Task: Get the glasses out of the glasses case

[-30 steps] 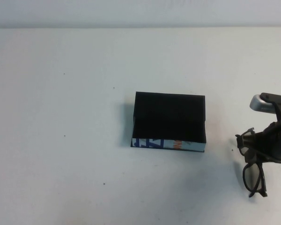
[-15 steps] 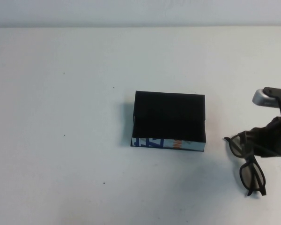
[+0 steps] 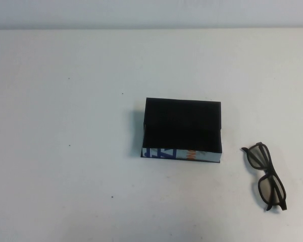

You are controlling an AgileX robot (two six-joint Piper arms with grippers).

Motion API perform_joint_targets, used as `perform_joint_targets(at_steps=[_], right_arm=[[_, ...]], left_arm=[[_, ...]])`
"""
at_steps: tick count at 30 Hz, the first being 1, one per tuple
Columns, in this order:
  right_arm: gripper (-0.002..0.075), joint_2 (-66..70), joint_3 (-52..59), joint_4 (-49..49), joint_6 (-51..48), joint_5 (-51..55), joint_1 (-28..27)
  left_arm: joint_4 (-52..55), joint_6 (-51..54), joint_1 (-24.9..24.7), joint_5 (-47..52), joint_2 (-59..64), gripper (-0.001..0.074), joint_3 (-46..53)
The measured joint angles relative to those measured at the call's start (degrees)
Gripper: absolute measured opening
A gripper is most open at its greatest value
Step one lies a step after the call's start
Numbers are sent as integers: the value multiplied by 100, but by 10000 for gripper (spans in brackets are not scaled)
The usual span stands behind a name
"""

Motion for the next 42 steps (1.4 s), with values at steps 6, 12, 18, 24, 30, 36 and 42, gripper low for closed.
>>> perform_joint_targets(at_steps=[6,12,18,24,30,36,42], right_arm=[[172,-1101,49,-519,0,193,0],[78,-2357,820,-828,0,-412,0],[-2,-3580,2496,-751,0,-1909,0],[-15,-4263,4069,-523,0,-3452,0],[-16,-5131,4552,-590,0,-3210,-139],[-16,-5558,4627,-753,0,-2536,-770],[-16,-5574,4758,-804,0,-2320,-925]], left_arm=[[0,0,0,0,0,-5,0],[0,0,0,0,0,-5,0],[0,0,0,0,0,-5,0],[0,0,0,0,0,-5,0],[0,0,0,0,0,-5,0],[0,0,0,0,0,-5,0],[0,0,0,0,0,-5,0]])
